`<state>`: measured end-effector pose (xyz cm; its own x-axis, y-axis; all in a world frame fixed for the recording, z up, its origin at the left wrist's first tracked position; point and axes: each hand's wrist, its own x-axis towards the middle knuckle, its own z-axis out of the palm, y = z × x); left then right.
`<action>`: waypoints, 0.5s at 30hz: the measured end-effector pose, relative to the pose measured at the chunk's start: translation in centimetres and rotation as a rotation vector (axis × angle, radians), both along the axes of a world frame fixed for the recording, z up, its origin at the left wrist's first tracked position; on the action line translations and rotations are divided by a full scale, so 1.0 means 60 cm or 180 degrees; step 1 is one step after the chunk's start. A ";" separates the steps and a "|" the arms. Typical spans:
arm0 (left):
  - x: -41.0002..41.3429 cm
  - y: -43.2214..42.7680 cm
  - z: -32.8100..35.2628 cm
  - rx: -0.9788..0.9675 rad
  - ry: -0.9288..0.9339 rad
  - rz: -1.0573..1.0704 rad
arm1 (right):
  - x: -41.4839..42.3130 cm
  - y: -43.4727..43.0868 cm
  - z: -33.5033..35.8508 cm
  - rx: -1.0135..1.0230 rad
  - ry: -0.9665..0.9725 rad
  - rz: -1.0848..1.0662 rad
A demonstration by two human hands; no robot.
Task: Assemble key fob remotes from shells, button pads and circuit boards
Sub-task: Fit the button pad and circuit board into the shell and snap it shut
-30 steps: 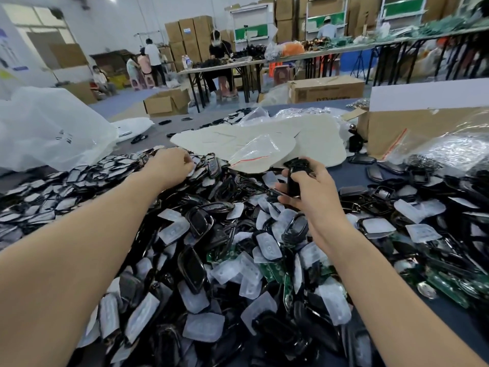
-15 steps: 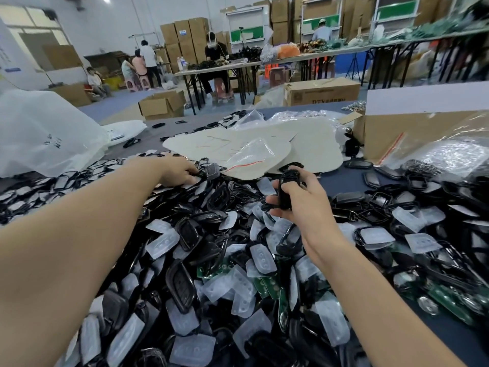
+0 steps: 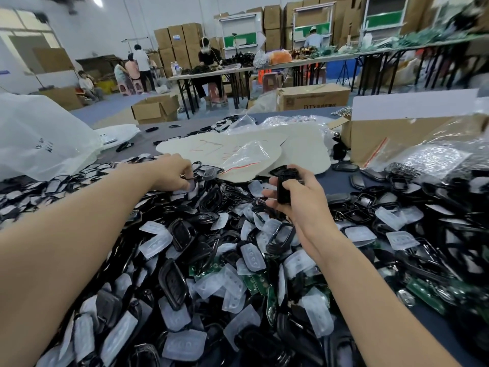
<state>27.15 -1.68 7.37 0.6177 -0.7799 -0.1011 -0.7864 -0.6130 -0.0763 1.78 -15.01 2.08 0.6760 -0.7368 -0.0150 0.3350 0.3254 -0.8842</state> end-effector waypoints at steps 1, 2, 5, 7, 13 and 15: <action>-0.007 -0.001 0.001 -0.0149 0.0017 -0.0026 | -0.005 -0.001 0.003 0.0017 -0.0027 -0.0001; -0.014 -0.001 0.004 -0.0339 0.0047 -0.0046 | -0.012 -0.002 0.005 0.0034 -0.0067 -0.0001; -0.058 -0.009 0.020 -0.1262 0.0374 -0.0147 | -0.046 -0.008 0.000 0.0026 -0.0126 -0.0011; -0.116 -0.021 0.027 -0.2106 0.1020 -0.0221 | -0.081 -0.014 -0.015 -0.0023 -0.0019 0.0024; -0.339 -0.058 -0.051 -0.3125 0.2961 -0.0450 | -0.187 -0.031 -0.065 -0.0228 0.0620 -0.0091; -0.387 -0.068 -0.086 -0.3228 0.3109 -0.0407 | -0.212 -0.032 -0.070 -0.0412 0.0697 -0.0172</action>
